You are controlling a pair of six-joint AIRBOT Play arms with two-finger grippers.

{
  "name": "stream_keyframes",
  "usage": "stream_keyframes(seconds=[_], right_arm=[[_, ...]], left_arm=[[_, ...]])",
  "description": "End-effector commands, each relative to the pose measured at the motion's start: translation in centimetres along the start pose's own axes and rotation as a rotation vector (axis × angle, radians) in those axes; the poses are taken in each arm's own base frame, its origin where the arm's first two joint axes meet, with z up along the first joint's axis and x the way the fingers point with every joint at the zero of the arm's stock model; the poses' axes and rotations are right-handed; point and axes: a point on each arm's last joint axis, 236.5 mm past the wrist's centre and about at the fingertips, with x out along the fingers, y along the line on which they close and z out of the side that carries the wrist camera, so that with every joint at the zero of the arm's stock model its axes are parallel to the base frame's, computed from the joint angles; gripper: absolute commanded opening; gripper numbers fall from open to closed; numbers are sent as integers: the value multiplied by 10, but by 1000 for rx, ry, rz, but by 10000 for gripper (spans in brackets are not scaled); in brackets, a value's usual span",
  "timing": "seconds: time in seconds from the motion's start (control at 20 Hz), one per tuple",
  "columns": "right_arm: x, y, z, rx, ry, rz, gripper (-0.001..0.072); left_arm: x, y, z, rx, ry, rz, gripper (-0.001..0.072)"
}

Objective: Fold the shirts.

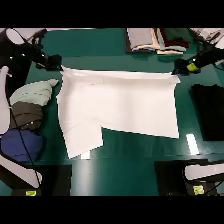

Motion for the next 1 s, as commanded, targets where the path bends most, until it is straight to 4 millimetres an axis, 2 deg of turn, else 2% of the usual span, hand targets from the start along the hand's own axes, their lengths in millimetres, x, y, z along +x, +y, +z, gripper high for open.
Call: stream_keyframes(seconds=[0.0, 0.1, 0.2, 0.35, 0.5, 0.6, 0.65, 0.7, 0.75, 0.85, 0.95], right_arm=[[24, 10, 21, -34, -9, 9, 12], [25, 7, 11, -70, 32, -41, 12], [32, -2, -14, -110, 132, -115, 13], [51, -3, -46, -109, 205, -130, 12], [62, -8, -64, -79, 219, -136, 13], [63, -9, -69, -73, 221, -136, 14], [62, -8, -69, -73, 220, -134, 17], [60, -8, -67, -74, 213, -134, 124], [56, -6, -64, -78, 196, -134, 347], [39, -3, -55, -83, 142, -136, 367], [10, -1, -57, -86, 101, -138, 367]], left_arm=[[23, 8, -3, 26, 26, -4, 25], [23, 11, -13, 55, 66, 9, 25], [30, 14, -24, 46, 102, 9, 25], [52, 24, -56, 11, 193, 8, 25], [69, 38, -87, -11, 277, 35, 25], [71, 45, -94, -22, 296, 63, 28], [68, 49, -94, -27, 297, 86, 230], [65, 53, -93, -37, 293, 106, 483], [57, 56, -92, -42, 288, 133, 495], [32, 63, -85, -10, 258, 197, 495], [-1, 62, -80, 4, 206, 247, 496]])
